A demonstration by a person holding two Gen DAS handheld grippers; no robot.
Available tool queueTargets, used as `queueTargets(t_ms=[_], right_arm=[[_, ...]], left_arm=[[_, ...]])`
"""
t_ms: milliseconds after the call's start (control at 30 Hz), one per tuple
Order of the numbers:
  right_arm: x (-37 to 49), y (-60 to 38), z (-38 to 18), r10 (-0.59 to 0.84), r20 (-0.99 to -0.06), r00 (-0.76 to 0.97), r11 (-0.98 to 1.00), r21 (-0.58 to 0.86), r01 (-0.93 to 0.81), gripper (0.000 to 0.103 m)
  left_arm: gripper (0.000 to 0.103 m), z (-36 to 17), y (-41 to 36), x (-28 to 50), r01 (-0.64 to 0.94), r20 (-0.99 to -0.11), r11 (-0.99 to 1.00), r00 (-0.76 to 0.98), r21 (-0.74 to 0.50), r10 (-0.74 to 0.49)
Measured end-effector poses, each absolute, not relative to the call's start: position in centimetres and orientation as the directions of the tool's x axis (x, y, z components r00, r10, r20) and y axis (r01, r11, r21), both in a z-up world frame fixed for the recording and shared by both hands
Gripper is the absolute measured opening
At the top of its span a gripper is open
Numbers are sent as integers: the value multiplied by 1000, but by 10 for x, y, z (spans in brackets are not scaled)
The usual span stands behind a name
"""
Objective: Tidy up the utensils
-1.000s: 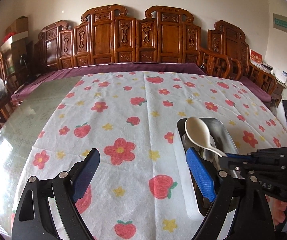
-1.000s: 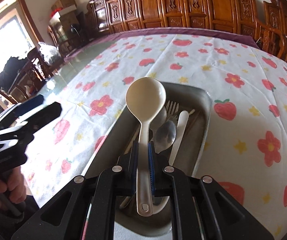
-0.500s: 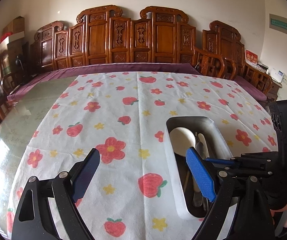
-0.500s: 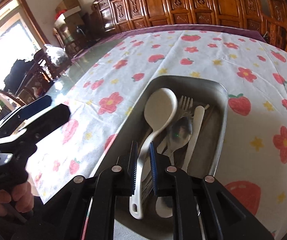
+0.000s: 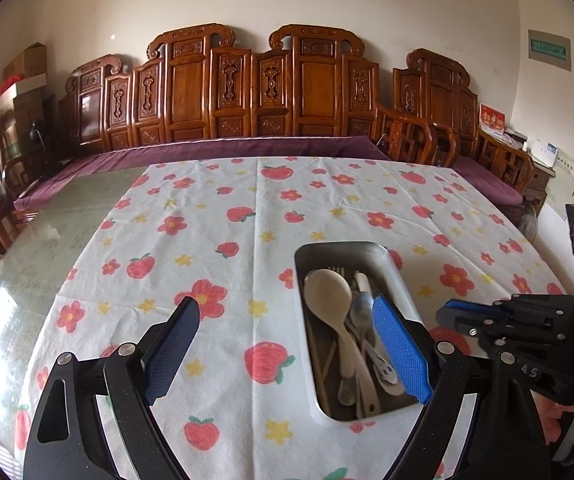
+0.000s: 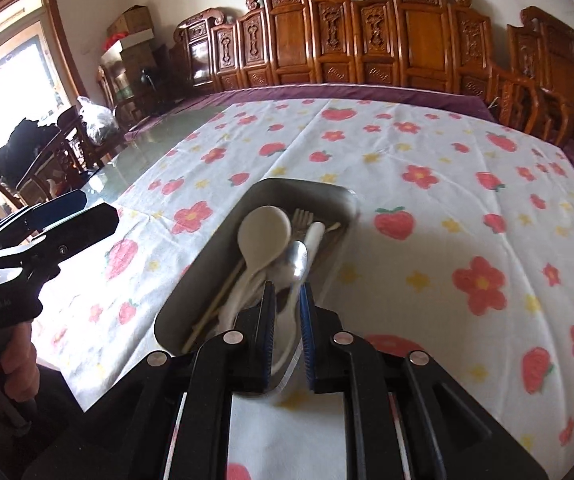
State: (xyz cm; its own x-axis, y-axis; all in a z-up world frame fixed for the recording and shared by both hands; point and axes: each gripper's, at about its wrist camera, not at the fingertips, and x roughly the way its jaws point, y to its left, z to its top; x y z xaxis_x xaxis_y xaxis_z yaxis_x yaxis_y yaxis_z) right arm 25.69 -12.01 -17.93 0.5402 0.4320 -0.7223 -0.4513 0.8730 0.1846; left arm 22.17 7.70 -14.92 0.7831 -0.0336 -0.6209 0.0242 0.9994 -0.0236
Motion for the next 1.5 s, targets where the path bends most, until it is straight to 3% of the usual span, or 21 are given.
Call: queueTargets(t_ms=[67, 100, 200, 267, 300, 433, 533, 600, 967, 1200, 1500], right_arm=[[245, -132, -172, 419, -715, 559, 882, 174, -438, 17], [238, -139, -167, 414, -709, 572, 887, 172, -429, 23], [218, -158, -153, 402, -691, 601, 898, 170, -406, 34], [205, -169, -143, 380, -679, 628, 909, 150, -388, 45], [199, -174, -139, 370, -674, 639, 914, 144, -378, 57], [175, -197, -118, 351, -642, 682, 929, 145, -341, 83], [159, -209, -104, 329, -618, 714, 939, 138, -314, 97], [152, -214, -97, 316, -615, 722, 944, 130, -302, 101], [112, -227, -44, 296, -520, 801, 953, 111, -281, 101], [83, -232, -4, 300, -425, 854, 953, 97, -286, 101], [61, -234, 19, 298, -377, 877, 954, 80, -290, 101]], left_arm=[[85, -145, 69, 213, 25, -628, 999, 778, -21, -32], [85, -143, 65, 209, 28, -630, 999, 776, -25, -37], [95, -135, 55, 196, 28, -628, 999, 777, -38, -45], [96, -128, 46, 187, 40, -631, 998, 774, -45, -59], [96, -125, 41, 183, 41, -635, 998, 770, -39, -56], [96, -108, 24, 164, 54, -628, 999, 777, -7, -46], [96, -96, 14, 153, 61, -622, 998, 782, 7, -43], [96, -90, 9, 146, 63, -619, 998, 785, 17, -39], [96, -54, -4, 117, 75, -594, 997, 803, 10, -54], [96, -18, -5, 84, 69, -518, 998, 854, 14, -51], [96, 12, -10, 57, 48, -452, 999, 891, 12, -38]])
